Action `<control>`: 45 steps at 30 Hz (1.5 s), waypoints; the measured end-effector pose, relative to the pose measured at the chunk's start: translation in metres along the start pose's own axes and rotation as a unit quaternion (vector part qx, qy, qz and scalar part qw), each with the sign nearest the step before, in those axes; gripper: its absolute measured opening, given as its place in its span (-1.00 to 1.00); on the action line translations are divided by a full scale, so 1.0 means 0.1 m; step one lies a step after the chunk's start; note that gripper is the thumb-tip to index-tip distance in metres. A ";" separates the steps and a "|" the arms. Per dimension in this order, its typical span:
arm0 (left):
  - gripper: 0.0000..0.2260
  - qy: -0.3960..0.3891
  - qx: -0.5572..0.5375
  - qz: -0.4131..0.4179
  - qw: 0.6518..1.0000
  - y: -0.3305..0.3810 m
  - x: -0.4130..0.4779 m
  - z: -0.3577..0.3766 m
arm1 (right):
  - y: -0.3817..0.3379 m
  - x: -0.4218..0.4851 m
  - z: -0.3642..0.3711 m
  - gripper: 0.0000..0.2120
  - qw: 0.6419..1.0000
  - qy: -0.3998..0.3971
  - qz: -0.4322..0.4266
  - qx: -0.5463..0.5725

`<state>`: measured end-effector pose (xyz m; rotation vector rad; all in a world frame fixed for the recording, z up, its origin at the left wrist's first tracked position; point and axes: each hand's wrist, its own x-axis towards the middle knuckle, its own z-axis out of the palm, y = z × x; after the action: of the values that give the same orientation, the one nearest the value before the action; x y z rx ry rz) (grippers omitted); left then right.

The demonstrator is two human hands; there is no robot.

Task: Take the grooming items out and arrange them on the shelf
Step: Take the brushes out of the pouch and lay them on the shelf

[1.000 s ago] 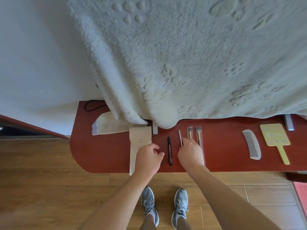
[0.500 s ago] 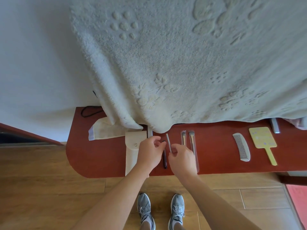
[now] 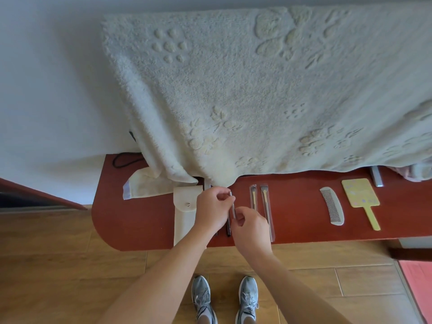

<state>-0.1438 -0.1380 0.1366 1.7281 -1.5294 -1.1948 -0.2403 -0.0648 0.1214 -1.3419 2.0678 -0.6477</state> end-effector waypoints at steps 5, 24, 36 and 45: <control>-0.91 0.001 -0.003 -0.002 1.000 0.01 -0.06 -0.01 | -0.01 -0.07 -0.02 -0.84 1.000 -0.003 -0.004 0.002; -0.89 0.085 -0.087 -0.042 0.992 0.05 -0.18 -0.08 | -0.17 -0.18 -0.13 -0.90 0.997 -0.047 -0.017 -0.059; -0.84 0.080 -0.045 -0.008 0.996 -0.08 -0.08 -0.25 | -0.08 -0.15 -0.19 -0.82 0.999 0.006 -0.034 -0.014; -0.79 0.059 0.003 0.003 0.998 -0.26 -0.18 -0.20 | 0.08 -0.07 -0.14 -0.89 0.999 0.003 -0.018 -0.027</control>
<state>-0.1131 -0.1179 0.1289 1.7648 -1.4689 -1.0668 -0.2527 -0.0541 0.1271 -1.4107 2.0843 -0.6162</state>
